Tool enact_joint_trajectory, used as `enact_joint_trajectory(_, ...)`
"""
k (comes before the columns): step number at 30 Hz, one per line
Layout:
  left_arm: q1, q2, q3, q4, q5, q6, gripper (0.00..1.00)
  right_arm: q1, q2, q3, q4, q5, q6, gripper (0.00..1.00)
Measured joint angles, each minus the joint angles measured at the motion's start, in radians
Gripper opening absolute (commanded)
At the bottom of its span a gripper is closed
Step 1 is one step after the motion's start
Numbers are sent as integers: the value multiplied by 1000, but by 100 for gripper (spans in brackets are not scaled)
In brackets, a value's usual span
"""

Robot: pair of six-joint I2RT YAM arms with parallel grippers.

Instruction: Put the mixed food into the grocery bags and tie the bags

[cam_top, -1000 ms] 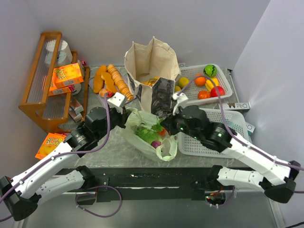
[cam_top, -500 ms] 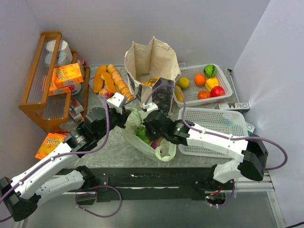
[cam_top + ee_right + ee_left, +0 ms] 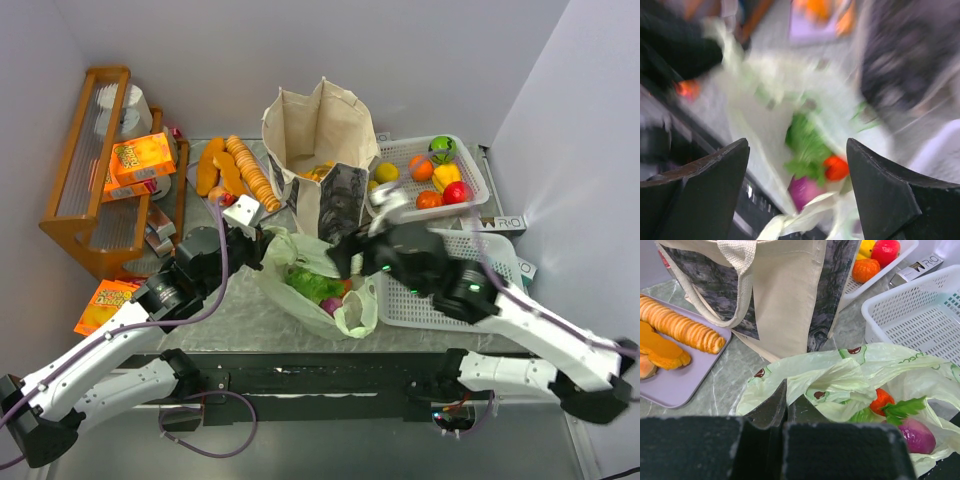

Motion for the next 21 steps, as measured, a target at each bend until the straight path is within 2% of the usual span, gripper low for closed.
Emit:
enact_joint_trajectory(2,0,0,0,0,0,0,1,-61,-63,11,2,21,-13,86)
enact_joint_trajectory(5,0,2,0,0,-1,0,1,-309,-103,13,3,-14,-19,85)
enact_joint_trajectory(7,0,7,0,1,-1,0,1,-453,-70,17,3,-37,-21,86)
enact_joint_trajectory(9,0,14,0,0,-2,1,1,-568,19,50,-9,-68,-32,87)
enact_joint_trajectory(14,1,20,0,0,-11,2,1,-801,386,232,-31,-98,-84,91)
enact_joint_trajectory(17,2,21,0,-1,-20,8,1,-895,560,323,-51,-120,-107,91)
enact_joint_trajectory(21,2,30,0,-1,-25,8,1,-1025,772,526,-108,-126,-139,92)
